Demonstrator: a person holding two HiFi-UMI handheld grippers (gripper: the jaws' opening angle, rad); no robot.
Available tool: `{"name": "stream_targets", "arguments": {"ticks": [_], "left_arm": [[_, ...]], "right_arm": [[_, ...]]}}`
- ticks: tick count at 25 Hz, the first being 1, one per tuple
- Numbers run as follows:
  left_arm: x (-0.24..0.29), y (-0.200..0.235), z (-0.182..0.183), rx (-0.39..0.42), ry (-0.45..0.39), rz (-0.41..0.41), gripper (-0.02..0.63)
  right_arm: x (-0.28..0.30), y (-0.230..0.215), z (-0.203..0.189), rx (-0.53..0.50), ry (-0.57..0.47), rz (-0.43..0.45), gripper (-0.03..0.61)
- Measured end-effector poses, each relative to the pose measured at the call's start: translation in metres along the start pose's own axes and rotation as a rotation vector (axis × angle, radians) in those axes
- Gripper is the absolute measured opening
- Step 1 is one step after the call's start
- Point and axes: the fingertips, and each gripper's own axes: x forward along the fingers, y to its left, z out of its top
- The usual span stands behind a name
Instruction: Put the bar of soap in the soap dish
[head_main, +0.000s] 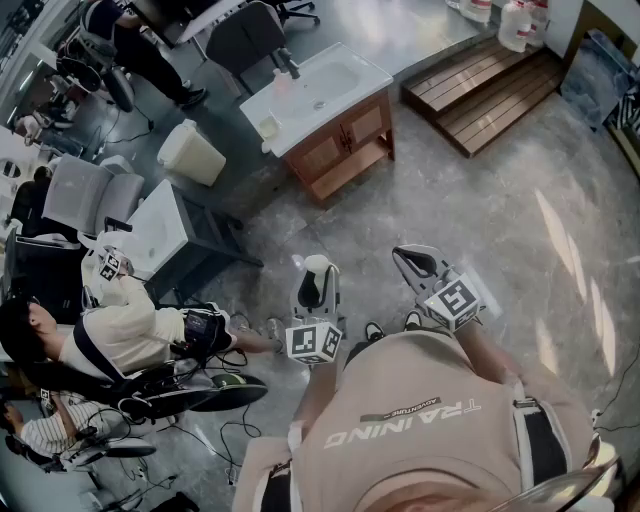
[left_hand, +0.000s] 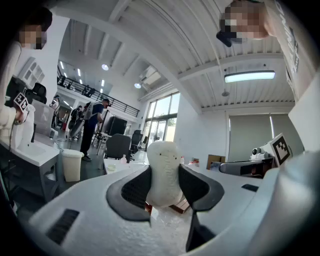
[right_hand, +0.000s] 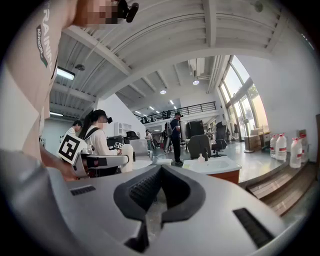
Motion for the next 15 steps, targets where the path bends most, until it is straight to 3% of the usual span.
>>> {"name": "stream_targets", "arguments": {"ticks": [6,11,15], "left_arm": [[0.014,-0.01,-0.009,-0.013,-0.011,0.012,0.175],[0.013,-0.012,-0.027,-0.054,0.027,0.042,0.175],[0.027,-0.006,-0.029,-0.062,0.04,0.04,0.175]], "right_arm": [[0.002,-0.018,-0.003,-0.018,0.001,0.028,0.012],[0.005,-0.022,-0.01,-0.002,0.018,0.062,0.012],[0.021,-0.04,-0.012,0.003,0.025,0.035,0.012]]}}
